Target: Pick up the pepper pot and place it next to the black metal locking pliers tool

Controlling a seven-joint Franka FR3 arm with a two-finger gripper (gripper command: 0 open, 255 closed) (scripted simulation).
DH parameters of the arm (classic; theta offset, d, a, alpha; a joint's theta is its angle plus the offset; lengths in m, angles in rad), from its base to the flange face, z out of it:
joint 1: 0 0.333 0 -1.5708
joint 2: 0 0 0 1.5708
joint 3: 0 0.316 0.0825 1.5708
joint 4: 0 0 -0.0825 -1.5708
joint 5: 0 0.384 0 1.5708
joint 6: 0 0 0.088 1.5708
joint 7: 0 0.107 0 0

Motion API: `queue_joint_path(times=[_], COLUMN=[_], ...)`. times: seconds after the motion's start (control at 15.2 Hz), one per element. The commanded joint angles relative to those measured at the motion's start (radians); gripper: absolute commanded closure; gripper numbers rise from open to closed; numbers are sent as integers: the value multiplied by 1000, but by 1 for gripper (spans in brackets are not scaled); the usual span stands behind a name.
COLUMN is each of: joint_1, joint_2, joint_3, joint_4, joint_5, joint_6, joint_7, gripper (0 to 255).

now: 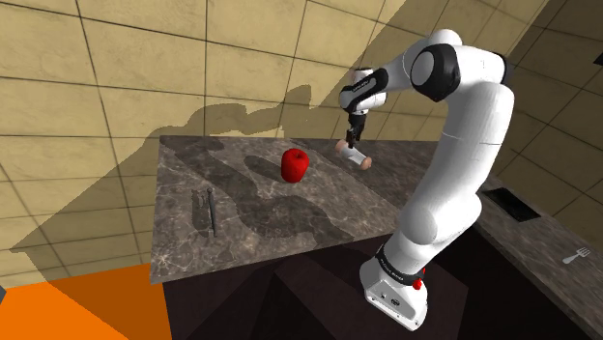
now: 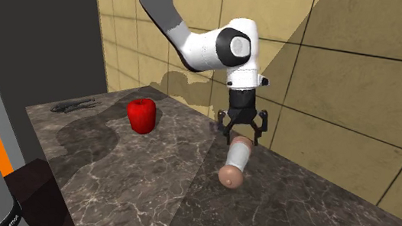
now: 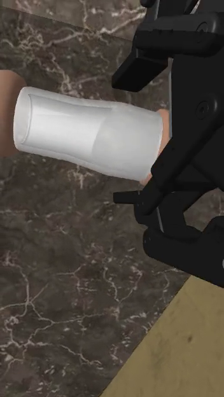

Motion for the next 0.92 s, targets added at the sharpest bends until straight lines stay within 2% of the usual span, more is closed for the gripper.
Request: queue_joint_path(times=[0.0,0.07,0.13,0.59,0.86], joint_1=[-114,-180,-204,-211,-211], joint_2=[-83,-116,-125,-40,-40], joint_3=[23,42,51,74,74], joint_4=[-126,-190,-211,-215,-215], joint_5=[261,435,502,566,566], joint_6=[134,188,203,283,283], joint_7=[-126,-234,-279,-322,-322], gripper=[0,0,0,0,0])
